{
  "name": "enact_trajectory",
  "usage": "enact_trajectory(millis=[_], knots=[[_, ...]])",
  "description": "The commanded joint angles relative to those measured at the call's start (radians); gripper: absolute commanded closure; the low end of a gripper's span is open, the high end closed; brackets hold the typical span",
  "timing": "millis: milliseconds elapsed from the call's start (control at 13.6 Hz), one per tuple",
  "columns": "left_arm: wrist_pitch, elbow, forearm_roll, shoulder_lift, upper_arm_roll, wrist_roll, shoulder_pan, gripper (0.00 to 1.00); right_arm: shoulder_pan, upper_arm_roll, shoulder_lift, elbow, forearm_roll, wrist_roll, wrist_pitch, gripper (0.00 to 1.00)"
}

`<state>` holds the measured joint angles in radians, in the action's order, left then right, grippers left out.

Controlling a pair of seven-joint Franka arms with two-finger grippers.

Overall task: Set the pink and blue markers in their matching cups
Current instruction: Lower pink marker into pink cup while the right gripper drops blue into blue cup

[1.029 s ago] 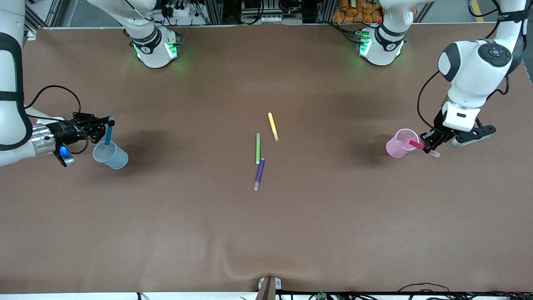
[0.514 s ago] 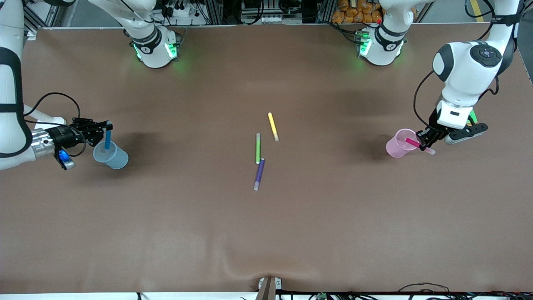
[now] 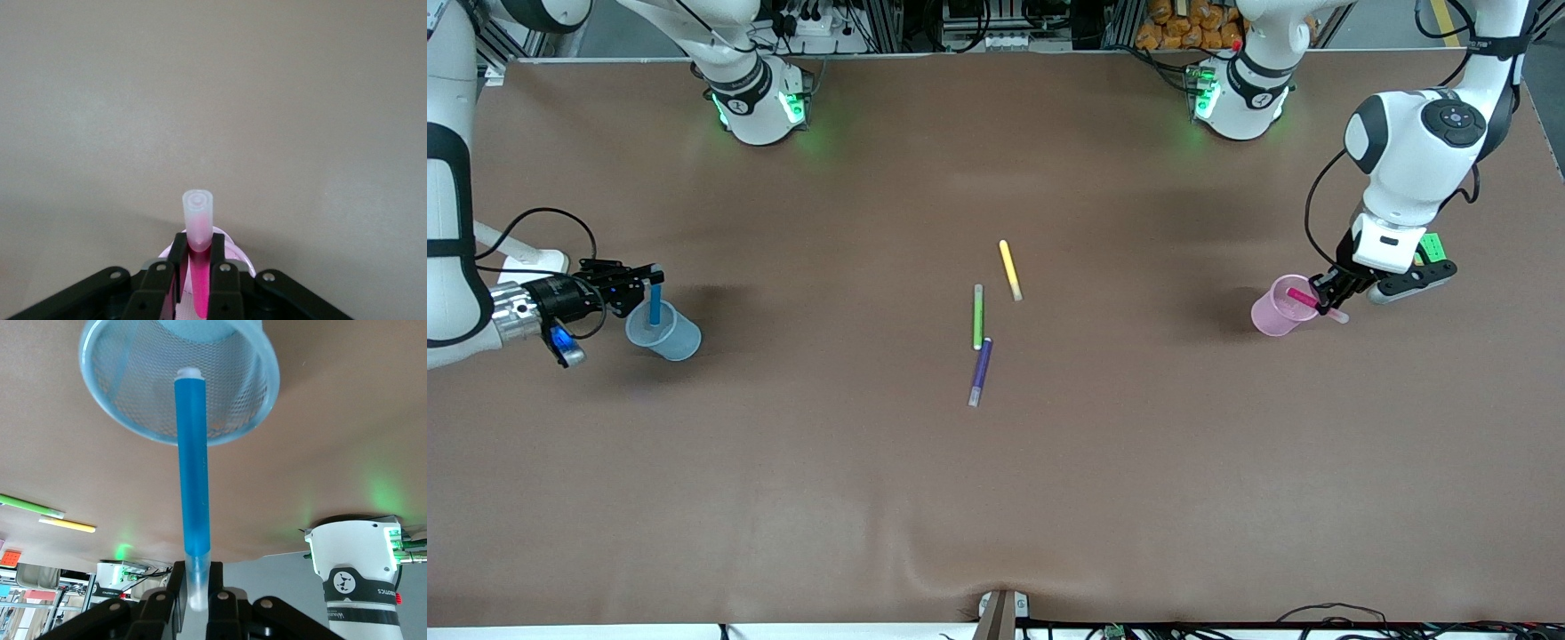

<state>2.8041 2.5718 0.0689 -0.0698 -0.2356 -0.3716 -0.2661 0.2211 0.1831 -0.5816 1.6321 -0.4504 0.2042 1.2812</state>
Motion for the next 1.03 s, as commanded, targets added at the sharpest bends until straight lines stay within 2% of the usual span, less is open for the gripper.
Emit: enact_trajectory(millis=[0,73,147,220,294,441,514,588,661,808,955], knots=[[0.023,0.010,0.020,0.002,-0.008,0.003,-0.016,1.00,0.020,-0.017,-0.017,-0.032,0.010,-0.014,-0.005,0.60],[0.023,0.013,0.020,0.002,-0.008,0.003,-0.016,1.00,0.018,-0.017,-0.017,-0.037,0.010,-0.012,-0.002,0.30],[0.023,0.013,0.020,0.005,-0.008,0.003,-0.016,1.00,0.018,-0.017,-0.017,-0.038,0.010,-0.012,0.000,0.14],[0.023,0.013,0.020,0.011,-0.008,0.002,-0.015,1.00,0.015,-0.017,-0.017,-0.040,0.010,-0.012,0.001,0.04],[0.023,0.013,0.020,0.015,-0.008,0.002,-0.016,1.00,0.015,-0.017,-0.017,-0.041,0.007,-0.012,0.001,0.00],[0.023,0.010,0.020,0.022,-0.008,0.000,-0.016,1.00,0.011,-0.019,-0.015,-0.070,0.002,0.001,-0.008,0.00],[0.023,0.008,0.020,0.031,-0.008,-0.009,-0.015,0.78,0.007,-0.019,-0.015,-0.096,0.004,0.003,-0.013,0.00],[0.023,0.007,0.020,0.035,-0.008,-0.010,-0.015,0.50,0.003,-0.021,-0.014,-0.119,0.005,0.001,-0.017,0.00],[0.023,0.007,0.020,0.036,-0.008,-0.012,-0.015,0.01,-0.002,-0.025,-0.009,-0.147,-0.001,0.000,-0.046,0.00],[0.018,0.001,0.020,0.036,-0.008,-0.009,-0.008,0.00,-0.026,-0.040,-0.010,-0.252,0.001,0.000,-0.139,0.00],[-0.003,-0.034,0.020,0.042,-0.008,-0.003,-0.007,0.00,-0.072,-0.042,-0.001,-0.345,0.002,-0.011,-0.148,0.00]])
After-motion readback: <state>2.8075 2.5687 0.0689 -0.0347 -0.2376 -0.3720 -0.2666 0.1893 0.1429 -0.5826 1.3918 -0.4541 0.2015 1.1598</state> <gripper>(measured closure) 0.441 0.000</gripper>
